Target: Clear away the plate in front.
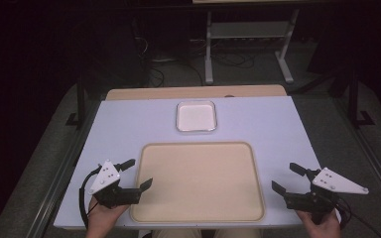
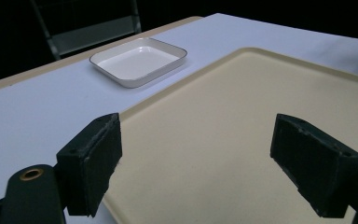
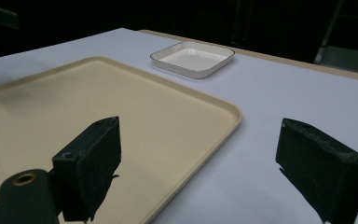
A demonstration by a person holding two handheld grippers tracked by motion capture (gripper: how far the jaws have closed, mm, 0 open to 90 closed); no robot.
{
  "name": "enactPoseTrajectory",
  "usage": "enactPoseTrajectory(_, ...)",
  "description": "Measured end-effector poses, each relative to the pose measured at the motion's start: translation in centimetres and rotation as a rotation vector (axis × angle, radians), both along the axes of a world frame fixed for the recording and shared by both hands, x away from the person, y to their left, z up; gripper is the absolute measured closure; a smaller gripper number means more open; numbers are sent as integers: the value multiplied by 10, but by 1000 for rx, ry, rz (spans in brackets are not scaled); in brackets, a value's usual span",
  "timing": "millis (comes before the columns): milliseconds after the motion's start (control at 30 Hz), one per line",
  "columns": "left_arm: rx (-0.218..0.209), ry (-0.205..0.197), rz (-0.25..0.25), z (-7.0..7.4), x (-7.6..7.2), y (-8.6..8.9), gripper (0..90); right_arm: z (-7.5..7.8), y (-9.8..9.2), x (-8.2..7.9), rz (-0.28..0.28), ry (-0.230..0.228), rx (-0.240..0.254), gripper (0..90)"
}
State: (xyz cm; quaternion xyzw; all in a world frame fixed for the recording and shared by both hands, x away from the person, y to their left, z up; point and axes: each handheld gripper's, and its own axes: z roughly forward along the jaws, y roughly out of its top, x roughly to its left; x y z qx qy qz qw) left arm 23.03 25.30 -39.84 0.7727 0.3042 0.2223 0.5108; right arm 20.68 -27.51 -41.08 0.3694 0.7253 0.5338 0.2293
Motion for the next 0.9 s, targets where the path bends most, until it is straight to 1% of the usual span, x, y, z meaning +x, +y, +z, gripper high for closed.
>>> enactPoseTrajectory(200,-15,6,-12,1,2,0,155,-1,0,2,2,1,2,130)
enactPoseTrajectory(233,-25,15,-16,1,3,-1,155,-1,-1,2,2,5,7,130)
enactPoseTrajectory(300,-33,30,-37,1,4,-1,156,-1,-3,2,-6,7,17,129)
enactPoseTrajectory(333,-33,30,-37,1,4,-1,157,-1,-3,2,-6,7,17,129)
enactPoseTrajectory(367,-39,49,-44,1,6,-3,158,-1,-5,2,-13,8,23,130)
enactPoseTrajectory(433,-32,49,-36,2,7,-4,159,0,-6,2,-19,9,30,129)
enactPoseTrajectory(500,-35,49,-40,2,7,-5,168,0,-6,2,-22,9,32,129)
enactPoseTrajectory(533,-49,52,-53,2,8,-5,176,1,-7,1,-27,9,35,129)
enactPoseTrajectory(600,-50,60,-61,3,9,-6,182,2,-6,1,-25,5,39,129)
enactPoseTrajectory(667,-51,60,-61,4,10,-7,199,2,-5,1,-21,11,37,129)
enactPoseTrajectory(800,-57,80,-36,8,21,-10,210,3,-4,1,-24,15,37,129)
enactPoseTrajectory(833,-57,80,-36,8,21,-10,217,3,-4,1,-24,15,37,129)
enactPoseTrajectory(867,-53,97,-27,9,26,-11,220,3,-4,1,-24,18,38,129)
enactPoseTrajectory(900,-47,106,-21,9,28,-12,226,4,-5,1,-23,18,37,129)
